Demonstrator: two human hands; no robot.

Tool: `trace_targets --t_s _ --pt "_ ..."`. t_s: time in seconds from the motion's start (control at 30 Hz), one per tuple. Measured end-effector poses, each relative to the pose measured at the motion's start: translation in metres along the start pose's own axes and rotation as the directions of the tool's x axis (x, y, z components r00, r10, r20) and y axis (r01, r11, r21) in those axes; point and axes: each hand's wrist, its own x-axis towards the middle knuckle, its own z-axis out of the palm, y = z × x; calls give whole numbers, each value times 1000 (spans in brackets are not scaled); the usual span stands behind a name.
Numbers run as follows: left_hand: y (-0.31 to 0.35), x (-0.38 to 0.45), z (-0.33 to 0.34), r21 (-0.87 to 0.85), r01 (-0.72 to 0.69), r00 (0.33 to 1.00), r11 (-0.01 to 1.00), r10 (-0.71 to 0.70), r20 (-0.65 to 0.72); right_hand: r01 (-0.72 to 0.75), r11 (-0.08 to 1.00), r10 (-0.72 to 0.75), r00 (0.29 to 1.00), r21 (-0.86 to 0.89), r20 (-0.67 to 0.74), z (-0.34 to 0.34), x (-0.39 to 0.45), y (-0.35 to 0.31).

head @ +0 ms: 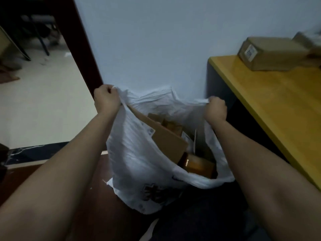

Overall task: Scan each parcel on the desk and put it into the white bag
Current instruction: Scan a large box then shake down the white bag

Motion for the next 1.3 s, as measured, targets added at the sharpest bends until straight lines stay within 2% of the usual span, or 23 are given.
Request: trace_targets --t_s 0.1,0.13,0.2,0.27,0.37,0.5,0.57,0.67,0.73,0.77,0.83,0.9,0.93,1.0,1.07,1.13,1.23,1.3 --pt "32 9 -14 -32 -88 995 996 86 -50 66 988 -42 983 137 -177 -30 4 -15" --pt "37 7 -15 -30 -98 994 995 97 -49 75 983 -43 980 165 -194 -35 0 -17" --pt "43 -3 -12 -46 -81 997 996 80 -14 39 978 -5 987 205 -162 -38 -10 -21" --pt "55 -13 -9 -78 -74 997 994 75 13 3 944 43 991 331 -130 -42 -14 -27" --pt "94 -12 -13 -170 -119 992 978 123 16 50 850 47 984 524 -170 -66 -6 -49" --pt "133 -5 -19 -307 -177 983 935 182 -15 236 790 -34 938 566 -344 -106 0 -66" --pt "138 -7 -19 -364 -189 981 912 191 -31 266 765 -12 916 586 -401 -117 0 -63" --pt "137 -6 -23 -357 -244 969 902 235 -69 289 774 -17 899 563 -438 -125 2 -53" --pt "127 -3 -25 -274 -242 970 931 238 -47 257 830 -33 908 494 -417 -128 2 -38" --pt "118 -1 -24 -178 -232 972 956 234 -9 223 881 -59 926 416 -372 -126 1 -29" --pt "91 2 -20 96 -221 971 971 210 111 115 974 -73 975 194 -210 -122 -4 -13" --pt "63 2 -14 345 -221 961 912 144 237 46 998 -52 991 -49 -121 -116 -8 -5" --pt "51 1 -12 439 -223 953 870 101 285 83 980 -105 988 -181 -112 -113 -10 -4" --pt "38 -6 -9 574 -261 941 776 73 330 264 864 -310 950 -430 -40 -107 -14 -5" --pt "36 -17 -6 656 -342 936 672 178 305 447 710 -454 881 -544 132 -98 -16 -5" --pt "35 -27 -3 692 -383 924 613 263 278 530 586 -452 842 -613 296 -86 -22 0" --pt "19 -32 5 627 -370 921 686 182 345 556 476 -407 826 -681 389 -67 -39 15" --pt "4 -32 7 603 -368 904 708 121 410 550 491 -406 831 -676 381 -62 -46 24"
